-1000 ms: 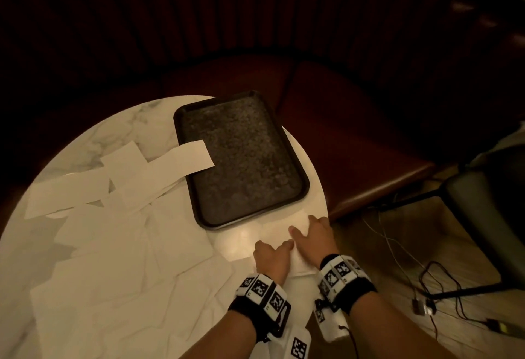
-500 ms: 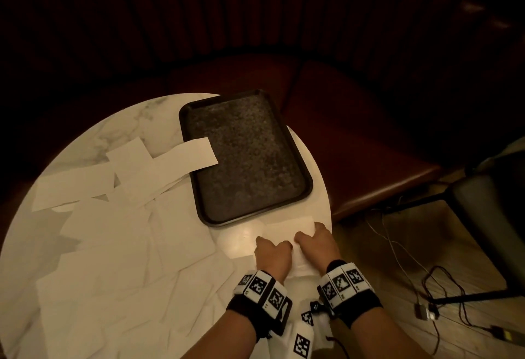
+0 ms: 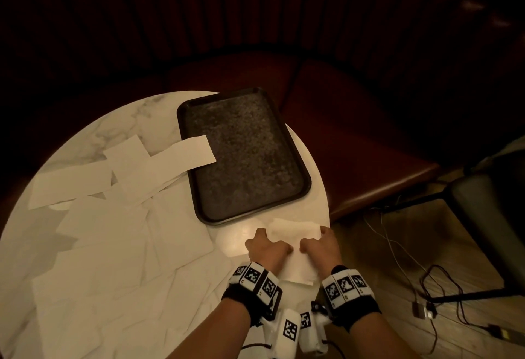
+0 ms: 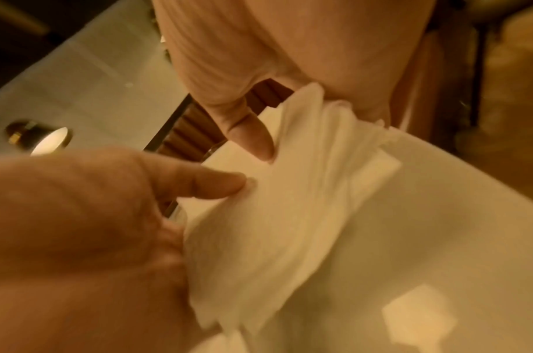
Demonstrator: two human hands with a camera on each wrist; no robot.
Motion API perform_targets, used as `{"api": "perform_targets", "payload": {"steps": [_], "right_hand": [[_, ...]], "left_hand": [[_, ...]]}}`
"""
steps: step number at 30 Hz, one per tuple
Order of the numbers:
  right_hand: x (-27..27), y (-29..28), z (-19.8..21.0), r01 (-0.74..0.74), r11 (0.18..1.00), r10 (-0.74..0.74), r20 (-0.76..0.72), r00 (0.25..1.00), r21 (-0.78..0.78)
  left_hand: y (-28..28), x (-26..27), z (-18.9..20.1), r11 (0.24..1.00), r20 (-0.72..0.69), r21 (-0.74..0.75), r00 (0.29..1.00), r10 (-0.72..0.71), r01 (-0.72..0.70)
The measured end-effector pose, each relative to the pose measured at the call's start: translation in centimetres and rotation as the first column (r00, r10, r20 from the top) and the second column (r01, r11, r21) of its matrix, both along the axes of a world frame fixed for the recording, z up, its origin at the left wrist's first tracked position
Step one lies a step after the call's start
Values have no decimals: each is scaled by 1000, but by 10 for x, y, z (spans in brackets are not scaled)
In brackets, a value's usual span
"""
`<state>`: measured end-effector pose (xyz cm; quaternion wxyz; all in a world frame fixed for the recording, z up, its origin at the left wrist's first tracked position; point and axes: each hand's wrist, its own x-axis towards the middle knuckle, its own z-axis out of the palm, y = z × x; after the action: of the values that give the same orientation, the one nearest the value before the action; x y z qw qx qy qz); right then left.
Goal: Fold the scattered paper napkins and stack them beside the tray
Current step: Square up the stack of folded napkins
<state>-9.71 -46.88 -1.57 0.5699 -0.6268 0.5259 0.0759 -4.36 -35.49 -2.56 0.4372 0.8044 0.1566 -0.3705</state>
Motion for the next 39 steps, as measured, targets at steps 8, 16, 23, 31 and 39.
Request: {"api": "perform_targets", "payload": {"steps": [8,16,23,31,39], "right_hand": [[-20,-4,20,-149,988,120,399,909,41],[-20,-1,10,-237,956,293,502,814,-174],[-18,6,-9,-196,963,263,472,842,-188],[-19,-6,-15,-274,937,346,468,813,-218],[-15,-3,-21,-243,937,336,467,818,-250]], "left_hand": [[28,-5,17,871,197,-488,980,40,63],[33,4,11,836,411,-413,893,-183,362],[24,-3,3,844,402,-389,892,-205,369],[38,14,3,842,351,-411,913,-206,348],[26,9,-3,857,419,-348,881,-220,380]]}}
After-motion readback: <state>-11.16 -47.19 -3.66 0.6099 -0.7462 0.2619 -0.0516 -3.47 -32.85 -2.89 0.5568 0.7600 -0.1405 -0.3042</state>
